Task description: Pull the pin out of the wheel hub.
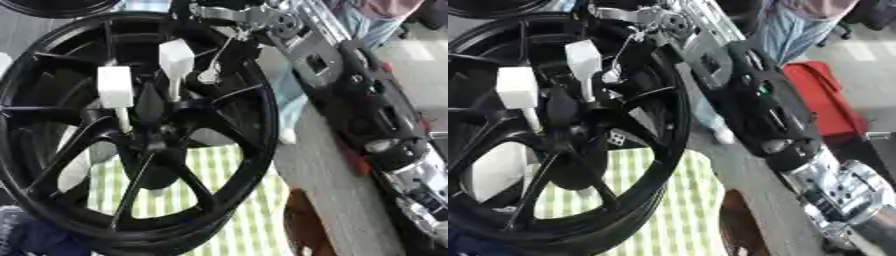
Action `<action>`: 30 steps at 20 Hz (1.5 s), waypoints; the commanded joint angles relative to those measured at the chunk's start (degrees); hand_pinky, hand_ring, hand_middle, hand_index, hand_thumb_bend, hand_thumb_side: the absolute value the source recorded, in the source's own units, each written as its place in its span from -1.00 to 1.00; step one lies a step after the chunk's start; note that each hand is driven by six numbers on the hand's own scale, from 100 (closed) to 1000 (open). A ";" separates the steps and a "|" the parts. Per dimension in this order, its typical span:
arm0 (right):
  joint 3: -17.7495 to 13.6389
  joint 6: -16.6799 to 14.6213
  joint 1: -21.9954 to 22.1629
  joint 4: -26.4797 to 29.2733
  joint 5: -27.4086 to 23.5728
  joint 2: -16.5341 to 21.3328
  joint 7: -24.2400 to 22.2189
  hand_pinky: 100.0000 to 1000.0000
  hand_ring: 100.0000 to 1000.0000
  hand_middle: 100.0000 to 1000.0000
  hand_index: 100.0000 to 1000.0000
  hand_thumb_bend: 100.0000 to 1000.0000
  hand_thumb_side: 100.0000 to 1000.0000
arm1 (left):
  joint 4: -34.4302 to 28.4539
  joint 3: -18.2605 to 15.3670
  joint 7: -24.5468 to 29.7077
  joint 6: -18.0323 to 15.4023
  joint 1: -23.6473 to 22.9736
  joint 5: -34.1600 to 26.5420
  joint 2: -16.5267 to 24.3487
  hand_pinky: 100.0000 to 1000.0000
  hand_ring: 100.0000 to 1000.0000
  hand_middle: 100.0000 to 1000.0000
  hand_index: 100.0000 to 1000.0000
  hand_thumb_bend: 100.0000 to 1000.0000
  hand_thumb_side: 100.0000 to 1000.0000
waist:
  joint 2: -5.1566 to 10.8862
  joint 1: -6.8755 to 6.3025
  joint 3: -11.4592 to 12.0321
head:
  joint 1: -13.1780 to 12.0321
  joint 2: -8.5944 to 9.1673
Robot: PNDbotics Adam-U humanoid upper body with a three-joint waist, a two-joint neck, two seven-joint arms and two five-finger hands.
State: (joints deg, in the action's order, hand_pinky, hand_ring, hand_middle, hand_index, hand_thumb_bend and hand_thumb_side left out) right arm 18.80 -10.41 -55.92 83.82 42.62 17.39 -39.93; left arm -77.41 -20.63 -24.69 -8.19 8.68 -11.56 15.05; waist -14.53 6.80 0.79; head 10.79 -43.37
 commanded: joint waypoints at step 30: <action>0.06 3.92 -2.10 1.31 -1.62 1.24 0.56 0.42 0.45 0.20 0.50 -0.30 -1.00 | -0.11 0.74 0.76 -0.32 0.54 0.16 0.02 0.56 0.74 0.06 0.43 0.26 -0.10 | -1.42 -1.20 0.71 | 1.50 1.72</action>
State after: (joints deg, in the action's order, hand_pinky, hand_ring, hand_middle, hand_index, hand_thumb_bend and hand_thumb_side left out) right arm 19.13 -6.79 -56.76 83.91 41.69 17.41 -39.28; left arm -77.04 -19.94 -24.14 -8.42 8.71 -11.49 14.26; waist -16.69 6.07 1.48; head 12.08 -42.16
